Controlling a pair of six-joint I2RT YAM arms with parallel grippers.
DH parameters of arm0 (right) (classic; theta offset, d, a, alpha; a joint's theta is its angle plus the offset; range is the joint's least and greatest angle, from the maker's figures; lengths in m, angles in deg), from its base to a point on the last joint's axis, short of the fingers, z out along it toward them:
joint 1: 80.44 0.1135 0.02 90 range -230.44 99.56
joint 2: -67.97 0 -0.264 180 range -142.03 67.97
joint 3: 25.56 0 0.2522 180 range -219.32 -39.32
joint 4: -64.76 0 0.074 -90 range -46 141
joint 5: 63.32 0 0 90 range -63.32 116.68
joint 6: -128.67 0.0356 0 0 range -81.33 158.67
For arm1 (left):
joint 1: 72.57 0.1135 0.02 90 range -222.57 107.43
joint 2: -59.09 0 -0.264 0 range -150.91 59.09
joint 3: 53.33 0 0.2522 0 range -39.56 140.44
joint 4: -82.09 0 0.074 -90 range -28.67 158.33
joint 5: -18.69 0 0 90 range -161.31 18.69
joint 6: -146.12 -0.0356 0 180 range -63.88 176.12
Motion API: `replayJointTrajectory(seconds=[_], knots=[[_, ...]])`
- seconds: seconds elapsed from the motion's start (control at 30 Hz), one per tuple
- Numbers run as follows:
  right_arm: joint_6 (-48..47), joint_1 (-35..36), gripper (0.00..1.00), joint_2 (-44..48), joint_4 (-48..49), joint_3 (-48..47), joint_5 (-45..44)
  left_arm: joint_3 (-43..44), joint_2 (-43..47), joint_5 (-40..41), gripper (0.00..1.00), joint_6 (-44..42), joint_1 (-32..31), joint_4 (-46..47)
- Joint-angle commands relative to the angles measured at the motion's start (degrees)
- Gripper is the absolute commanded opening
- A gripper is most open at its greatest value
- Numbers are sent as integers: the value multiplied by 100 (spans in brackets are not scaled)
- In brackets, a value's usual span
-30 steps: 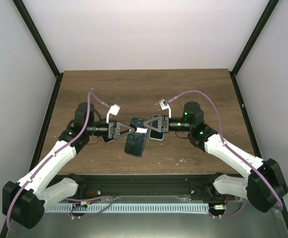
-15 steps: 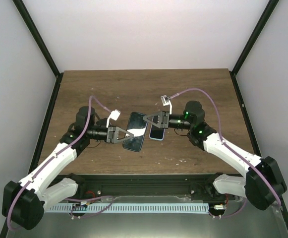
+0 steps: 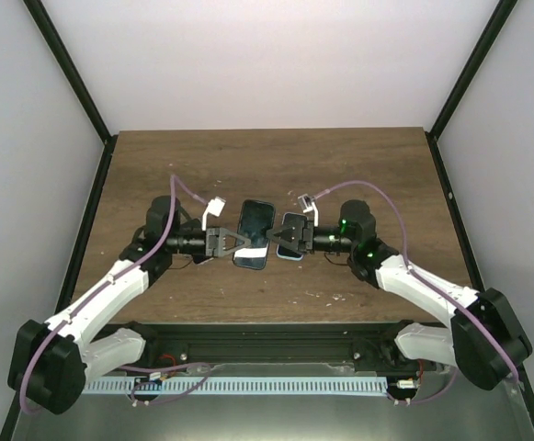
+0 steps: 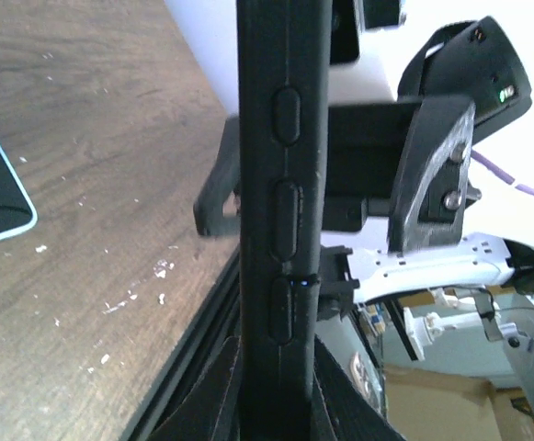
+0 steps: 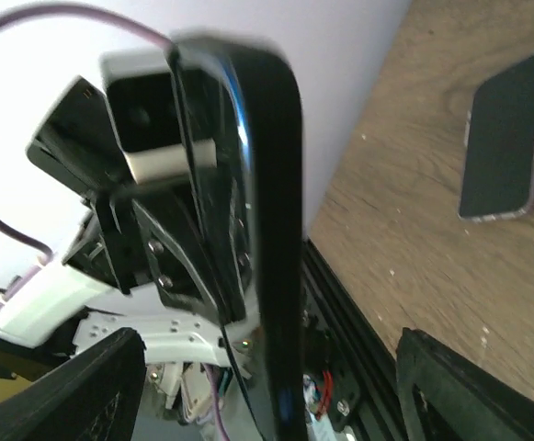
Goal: Put the phone into the phone case
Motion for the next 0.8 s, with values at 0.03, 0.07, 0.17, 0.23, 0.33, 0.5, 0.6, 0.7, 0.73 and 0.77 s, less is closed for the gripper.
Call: replayJointTrajectory(seconds=[0.03, 0.07, 0.17, 0.23, 0.33, 0.5, 0.6, 0.7, 0.73, 0.77], knots=[[155, 104, 78, -6, 211, 144, 349, 151, -161, 309, 0, 220, 1, 993], [176, 144, 78, -51, 274, 137, 385, 162, -183, 349, 0, 243, 1, 1039], [232, 273, 78, -160, 436, 84, 462, 157, -193, 464, 0, 330, 1, 1222], [325, 337, 77, -247, 598, 83, 505, 162, -187, 546, 0, 381, 1, 1318], [446, 419, 74, -407, 784, 79, 560, 170, -163, 615, 0, 418, 1, 1372], [602, 526, 70, -573, 1036, 77, 608, 119, -84, 775, 0, 439, 1, 1442], [719, 533, 54, -569, 1245, 106, 611, 102, -56, 817, 0, 410, 1, 1442], [819, 537, 31, -484, 1328, 145, 522, 122, -17, 954, 0, 139, 4, 1133], [841, 533, 25, -441, 1330, 160, 472, 151, 6, 1035, 0, -37, 2, 917], [862, 533, 20, -404, 1322, 184, 423, 188, 26, 1136, 0, -235, 1, 699]])
